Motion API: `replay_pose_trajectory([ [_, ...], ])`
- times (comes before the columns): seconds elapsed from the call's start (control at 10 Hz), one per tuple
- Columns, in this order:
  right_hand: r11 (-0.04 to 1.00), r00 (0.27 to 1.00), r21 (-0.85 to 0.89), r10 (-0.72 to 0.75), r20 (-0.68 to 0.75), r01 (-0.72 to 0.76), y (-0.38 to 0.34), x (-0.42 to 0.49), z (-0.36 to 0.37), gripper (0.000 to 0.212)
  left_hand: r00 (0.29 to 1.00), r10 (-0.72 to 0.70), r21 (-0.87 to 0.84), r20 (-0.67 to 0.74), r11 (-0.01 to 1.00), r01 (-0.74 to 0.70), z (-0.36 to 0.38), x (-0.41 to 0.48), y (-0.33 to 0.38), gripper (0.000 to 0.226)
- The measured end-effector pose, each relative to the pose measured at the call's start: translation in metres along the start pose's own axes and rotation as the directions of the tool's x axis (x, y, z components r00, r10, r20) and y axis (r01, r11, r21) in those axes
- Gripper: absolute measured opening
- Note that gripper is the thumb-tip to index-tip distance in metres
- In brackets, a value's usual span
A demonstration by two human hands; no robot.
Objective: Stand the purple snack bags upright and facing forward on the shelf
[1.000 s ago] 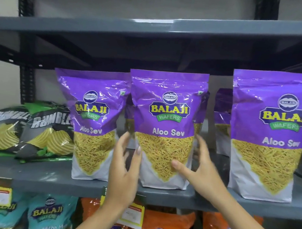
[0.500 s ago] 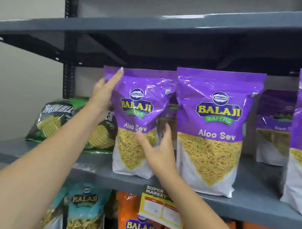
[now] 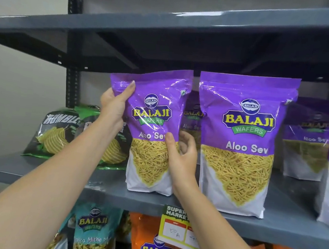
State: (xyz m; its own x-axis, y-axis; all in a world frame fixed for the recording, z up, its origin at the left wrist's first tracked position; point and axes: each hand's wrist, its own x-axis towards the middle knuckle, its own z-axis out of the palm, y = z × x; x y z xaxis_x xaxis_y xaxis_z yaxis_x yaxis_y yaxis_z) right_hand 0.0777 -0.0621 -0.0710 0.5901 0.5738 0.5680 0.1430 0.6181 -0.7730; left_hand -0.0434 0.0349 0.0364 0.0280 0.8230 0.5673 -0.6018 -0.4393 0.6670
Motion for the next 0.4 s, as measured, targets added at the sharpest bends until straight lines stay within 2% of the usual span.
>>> replay_pose_trajectory([
  [0.1, 1.000, 1.000, 0.008, -0.006, -0.011, 0.006, 0.002, 0.001, 0.000, 0.018, 1.000, 0.008, 0.010, 0.021, 1.000, -0.008, 0.001, -0.001, 0.001, 0.012],
  [0.2, 1.000, 1.000, -0.007, -0.014, -0.004, 0.014, 0.005, -0.002, -0.001, 0.023, 0.999, 0.003, 0.036, 0.048, 0.999, -0.005, 0.005, -0.007, 0.003, 0.013],
  [0.3, 0.996, 1.000, -0.085, 0.009, 0.024, -0.007, -0.007, -0.008, -0.003, 0.042, 0.998, 0.048, 0.080, -0.040, 0.996, -0.045, 0.008, -0.007, 0.009, 0.026],
  [0.4, 0.992, 0.999, -0.125, -0.021, 0.045, 0.026, -0.009, -0.039, -0.013, 0.049, 0.915, 0.322, 0.330, -0.243, 0.914, -0.234, 0.003, -0.024, 0.004, 0.062],
])
